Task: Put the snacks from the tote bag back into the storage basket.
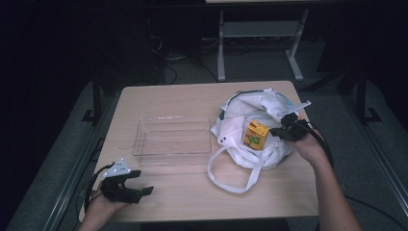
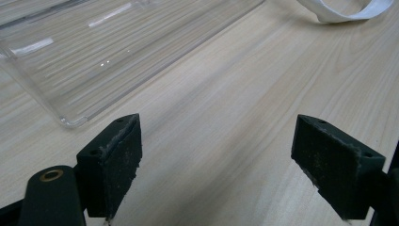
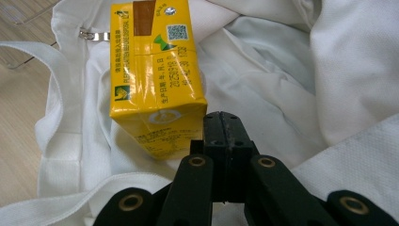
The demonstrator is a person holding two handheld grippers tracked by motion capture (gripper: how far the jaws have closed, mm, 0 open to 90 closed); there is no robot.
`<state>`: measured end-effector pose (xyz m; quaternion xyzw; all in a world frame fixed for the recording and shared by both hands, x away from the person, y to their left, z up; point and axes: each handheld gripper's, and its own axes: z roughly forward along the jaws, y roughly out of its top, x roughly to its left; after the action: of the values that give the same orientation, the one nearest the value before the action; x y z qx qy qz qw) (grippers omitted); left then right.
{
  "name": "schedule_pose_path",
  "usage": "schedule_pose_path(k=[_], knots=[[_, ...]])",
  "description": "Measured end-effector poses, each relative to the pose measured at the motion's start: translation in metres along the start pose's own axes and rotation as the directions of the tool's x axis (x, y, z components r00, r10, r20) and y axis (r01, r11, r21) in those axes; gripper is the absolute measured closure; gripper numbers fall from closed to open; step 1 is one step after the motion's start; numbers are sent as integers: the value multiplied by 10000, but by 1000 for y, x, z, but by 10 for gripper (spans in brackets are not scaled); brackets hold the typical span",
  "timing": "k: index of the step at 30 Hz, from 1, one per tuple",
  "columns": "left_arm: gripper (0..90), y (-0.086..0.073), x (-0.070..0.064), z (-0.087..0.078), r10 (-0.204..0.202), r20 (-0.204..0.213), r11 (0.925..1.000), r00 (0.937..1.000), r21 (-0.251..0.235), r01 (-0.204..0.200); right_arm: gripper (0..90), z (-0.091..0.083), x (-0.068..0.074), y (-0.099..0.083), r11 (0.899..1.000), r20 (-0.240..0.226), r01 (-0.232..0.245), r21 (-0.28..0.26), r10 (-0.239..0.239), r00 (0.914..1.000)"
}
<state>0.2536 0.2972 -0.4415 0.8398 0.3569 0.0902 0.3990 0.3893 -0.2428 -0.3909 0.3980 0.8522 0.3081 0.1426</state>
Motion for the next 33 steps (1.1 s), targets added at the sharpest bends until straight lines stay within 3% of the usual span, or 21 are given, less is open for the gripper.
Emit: schedule_pose_path(k=[9, 11, 15, 21, 25, 33], knots=[[163, 0, -1, 1, 22, 24, 10000, 10000, 14, -22, 899, 0, 3, -3, 9997, -191, 204, 96, -202, 9996], [163, 0, 0, 1, 22, 23, 10000, 10000, 28, -22, 898, 1, -1, -2, 9993, 10, 358, -144, -358, 9994], [163, 0, 0, 2, 23, 33, 10000, 10000, 59, -23, 899, 6, 0, 2, 9986, 72, 528, 97, -529, 9986], [163, 0, 0, 2, 13, 23, 10000, 10000, 57, -13, 899, 8, 4, 2, 9986, -486, 535, 38, -532, 9974], [163, 0, -1, 1, 30, 18, 10000, 10000, 42, -30, 899, 11, 5, 3, 9978, -157, 654, 130, -652, 9978], [163, 0, -1, 2, -1, 68, 9999, 10000, 138, 0, 899, 10, 3, 1, 9979, -14, 559, 329, -559, 9984]])
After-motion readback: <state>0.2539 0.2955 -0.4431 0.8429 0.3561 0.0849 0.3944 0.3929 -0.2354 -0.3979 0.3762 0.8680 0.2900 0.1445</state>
